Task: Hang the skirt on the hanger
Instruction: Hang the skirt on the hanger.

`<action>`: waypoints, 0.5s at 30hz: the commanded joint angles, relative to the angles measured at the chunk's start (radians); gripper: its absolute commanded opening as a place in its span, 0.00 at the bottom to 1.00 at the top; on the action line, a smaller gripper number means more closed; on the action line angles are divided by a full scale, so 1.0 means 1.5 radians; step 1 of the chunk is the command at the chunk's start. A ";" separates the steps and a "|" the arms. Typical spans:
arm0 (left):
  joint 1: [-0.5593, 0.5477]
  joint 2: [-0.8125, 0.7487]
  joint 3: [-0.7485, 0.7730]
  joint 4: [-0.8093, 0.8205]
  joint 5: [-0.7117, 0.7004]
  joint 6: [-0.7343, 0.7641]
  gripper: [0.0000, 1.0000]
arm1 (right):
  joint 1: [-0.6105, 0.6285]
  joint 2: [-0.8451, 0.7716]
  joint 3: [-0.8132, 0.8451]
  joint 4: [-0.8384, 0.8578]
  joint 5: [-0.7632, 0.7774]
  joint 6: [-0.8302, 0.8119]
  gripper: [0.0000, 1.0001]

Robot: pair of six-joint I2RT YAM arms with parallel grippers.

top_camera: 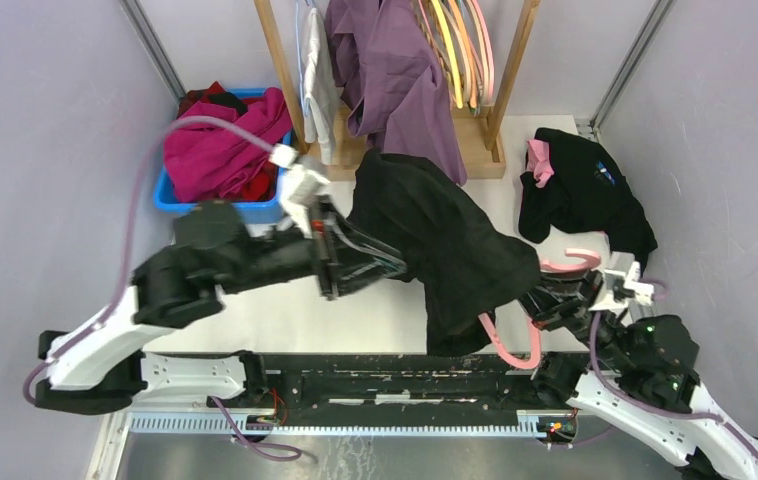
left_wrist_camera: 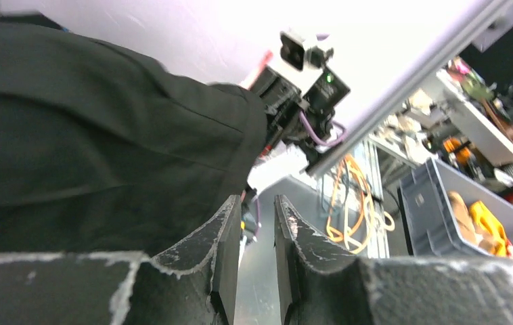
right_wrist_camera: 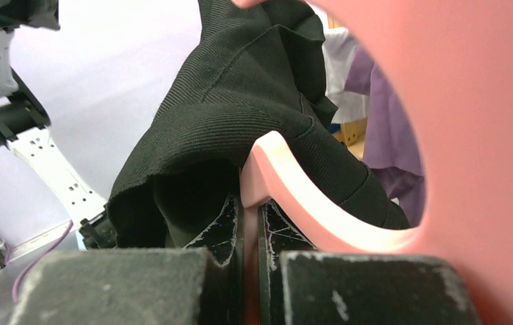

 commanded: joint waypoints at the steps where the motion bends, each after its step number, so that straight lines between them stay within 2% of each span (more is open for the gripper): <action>1: -0.001 -0.043 0.054 -0.101 -0.133 0.056 0.32 | 0.001 -0.051 0.038 0.051 -0.023 -0.012 0.01; 4: -0.001 -0.056 0.049 -0.115 -0.167 0.063 0.33 | 0.002 0.026 0.016 0.118 -0.024 -0.014 0.02; 7: -0.001 -0.052 0.051 -0.128 -0.194 0.066 0.34 | 0.001 0.136 0.046 0.128 -0.083 -0.009 0.02; 10: 0.000 -0.050 0.048 -0.135 -0.210 0.060 0.34 | 0.002 0.086 0.023 0.137 -0.052 -0.008 0.02; 12: -0.001 -0.047 0.047 -0.138 -0.253 0.070 0.38 | 0.001 0.068 0.014 0.137 -0.047 -0.008 0.02; 15: -0.001 -0.001 0.106 -0.194 -0.338 0.107 0.41 | 0.002 0.089 0.023 0.128 -0.079 0.004 0.02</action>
